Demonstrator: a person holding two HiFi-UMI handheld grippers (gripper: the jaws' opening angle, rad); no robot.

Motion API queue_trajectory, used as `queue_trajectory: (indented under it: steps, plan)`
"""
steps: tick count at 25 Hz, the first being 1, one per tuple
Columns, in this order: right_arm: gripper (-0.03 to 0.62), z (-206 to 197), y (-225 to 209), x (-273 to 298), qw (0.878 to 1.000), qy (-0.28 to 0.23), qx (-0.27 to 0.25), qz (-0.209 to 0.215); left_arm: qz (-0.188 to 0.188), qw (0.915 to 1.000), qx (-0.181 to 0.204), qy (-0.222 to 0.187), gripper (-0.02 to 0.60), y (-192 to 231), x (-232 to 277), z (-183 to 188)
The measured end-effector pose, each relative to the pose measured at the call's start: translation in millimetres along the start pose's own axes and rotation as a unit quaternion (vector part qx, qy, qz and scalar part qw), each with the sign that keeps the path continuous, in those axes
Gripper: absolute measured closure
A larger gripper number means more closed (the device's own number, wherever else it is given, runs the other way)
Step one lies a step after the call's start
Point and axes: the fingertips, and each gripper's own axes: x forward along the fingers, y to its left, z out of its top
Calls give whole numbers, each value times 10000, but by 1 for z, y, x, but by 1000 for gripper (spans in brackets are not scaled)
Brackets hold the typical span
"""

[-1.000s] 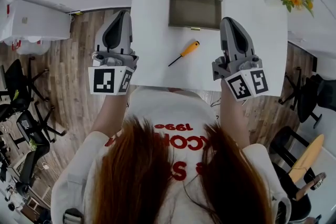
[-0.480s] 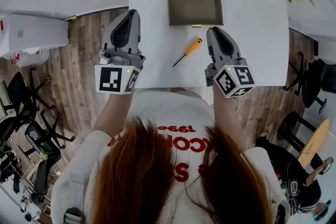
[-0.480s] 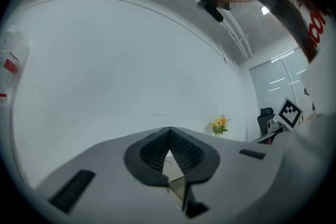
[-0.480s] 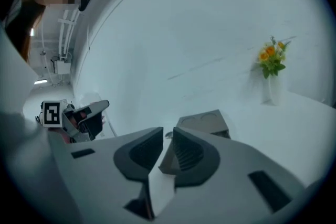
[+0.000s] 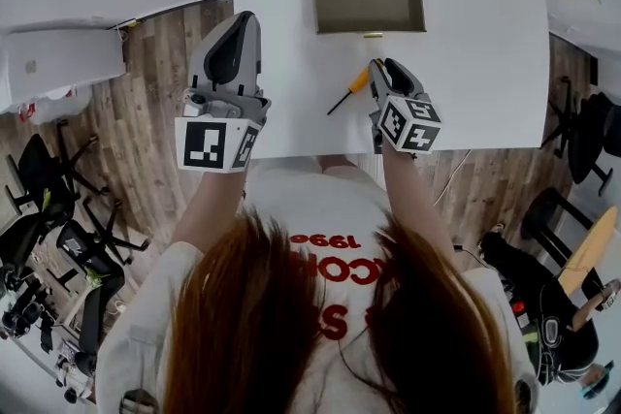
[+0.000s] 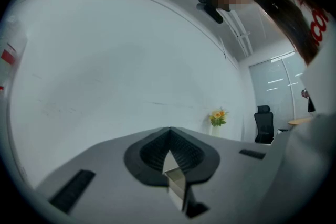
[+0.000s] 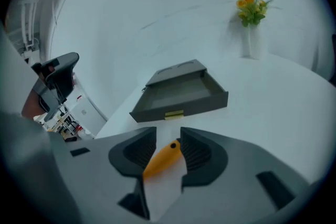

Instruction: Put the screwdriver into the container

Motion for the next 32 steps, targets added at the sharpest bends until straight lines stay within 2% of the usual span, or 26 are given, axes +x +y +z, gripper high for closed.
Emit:
queue_trajectory:
  steps: [3, 9, 13, 16, 21, 24, 27, 32]
  plan:
    - [390, -14, -3, 7, 9995, 169, 4, -262, -14, 9999, -3, 105, 577, 2, -1, -6]
    - [359, -27, 0, 18, 9987, 334, -13, -378, 19, 9997, -9, 233, 577, 4, -5, -16]
    - [378, -23, 4, 24, 9985, 357, -263, -331, 73, 9997, -1, 248, 577, 8, -9, -17]
    - [407, -21, 12, 30, 9973, 481, -563, -26, 113, 9996, 4, 240, 577, 9, -11, -16]
    - [445, -20, 28, 39, 9875, 805, -1325, 293, 177, 9996, -2, 222, 577, 10, -17, -15]
    - [473, -20, 34, 41, 9851, 855, -1436, 407, 241, 9995, -1, 218, 577, 12, -19, -15]
    - [482, -12, 41, 37, 9886, 631, -1202, 652, 317, 9993, 20, 186, 577, 16, -23, -11]
    - [490, 29, 55, 15, 9892, -300, -1032, 992, 419, 9991, 89, 48, 577, 21, -28, 0]
